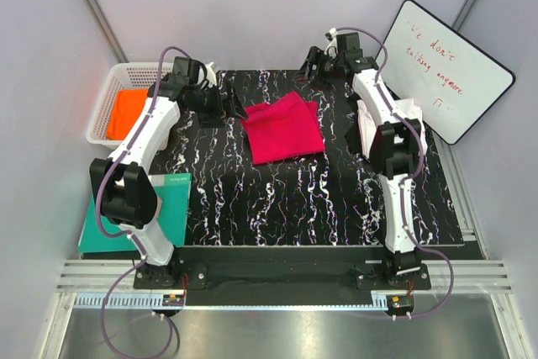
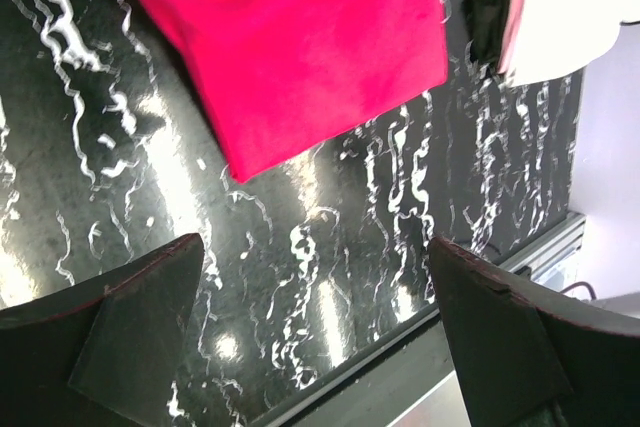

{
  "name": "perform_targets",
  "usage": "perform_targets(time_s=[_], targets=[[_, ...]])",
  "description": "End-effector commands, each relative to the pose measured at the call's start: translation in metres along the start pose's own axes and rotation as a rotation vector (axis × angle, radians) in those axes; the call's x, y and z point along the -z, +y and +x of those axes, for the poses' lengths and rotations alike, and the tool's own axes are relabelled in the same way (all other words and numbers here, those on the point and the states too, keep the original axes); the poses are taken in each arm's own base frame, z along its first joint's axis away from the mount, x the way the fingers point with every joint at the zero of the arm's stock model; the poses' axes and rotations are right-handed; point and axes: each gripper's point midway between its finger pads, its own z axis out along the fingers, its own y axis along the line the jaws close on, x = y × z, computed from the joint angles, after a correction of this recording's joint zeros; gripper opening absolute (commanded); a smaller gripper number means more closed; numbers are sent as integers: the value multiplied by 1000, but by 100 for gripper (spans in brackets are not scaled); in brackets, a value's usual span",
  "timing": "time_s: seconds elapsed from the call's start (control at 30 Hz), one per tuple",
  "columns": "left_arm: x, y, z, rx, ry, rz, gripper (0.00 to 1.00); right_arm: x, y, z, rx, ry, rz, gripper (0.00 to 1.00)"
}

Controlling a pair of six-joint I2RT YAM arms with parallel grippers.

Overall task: Fold and stack the t-shirts
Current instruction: Fold the long partially folded tshirt into a neat square, then smooth out wrinkles on the folded tshirt

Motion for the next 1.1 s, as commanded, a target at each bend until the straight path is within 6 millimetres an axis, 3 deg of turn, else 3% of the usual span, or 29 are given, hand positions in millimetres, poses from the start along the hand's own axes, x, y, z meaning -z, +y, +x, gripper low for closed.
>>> perform_targets(time_s=[0.0, 0.03, 0.1, 0.2, 0.37, 0.5, 0.6, 0.63, 0.77, 0.8, 0.87, 0.97, 1.07], targets=[[8, 3, 0, -7, 13, -7, 99, -24, -8, -6, -11, 16, -6, 74], [8, 3, 0, -6, 12, -7, 99, -40, -23, 2, -29, 41, 7, 74], [6, 5, 0, 0, 19, -9, 99, -43, -22, -4, -25, 25, 1, 75], [3, 8, 1, 17, 33, -17, 99, -55, -42, 3, -48, 35, 39, 75], [-3, 12, -2, 27, 36, -27, 99, -64, -52, 15, -63, 72, 29, 72], [-7, 14, -5, 40, 43, -33, 99, -67, -45, 21, -73, 99, -28, 49], [-12, 16, -7, 53, 49, -34, 99, -67, -43, 23, -77, 109, -45, 27], [-13, 17, -7, 58, 52, -37, 99, -67, -42, 24, -77, 113, -52, 15], [-17, 19, -7, 64, 59, -41, 99, -57, -41, 19, -60, 94, -25, 5], [-18, 20, -6, 66, 62, -43, 99, -45, -32, 6, -38, 55, -11, 4], [-20, 23, -4, 68, 67, -49, 99, -39, -34, 2, -21, 28, 17, 2], [-23, 26, -1, 76, 77, -57, 99, -8, -22, -25, 5, -59, 45, 0], [-26, 30, 4, 86, 91, -66, 99, 2, -25, -33, -2, -91, 66, 0]])
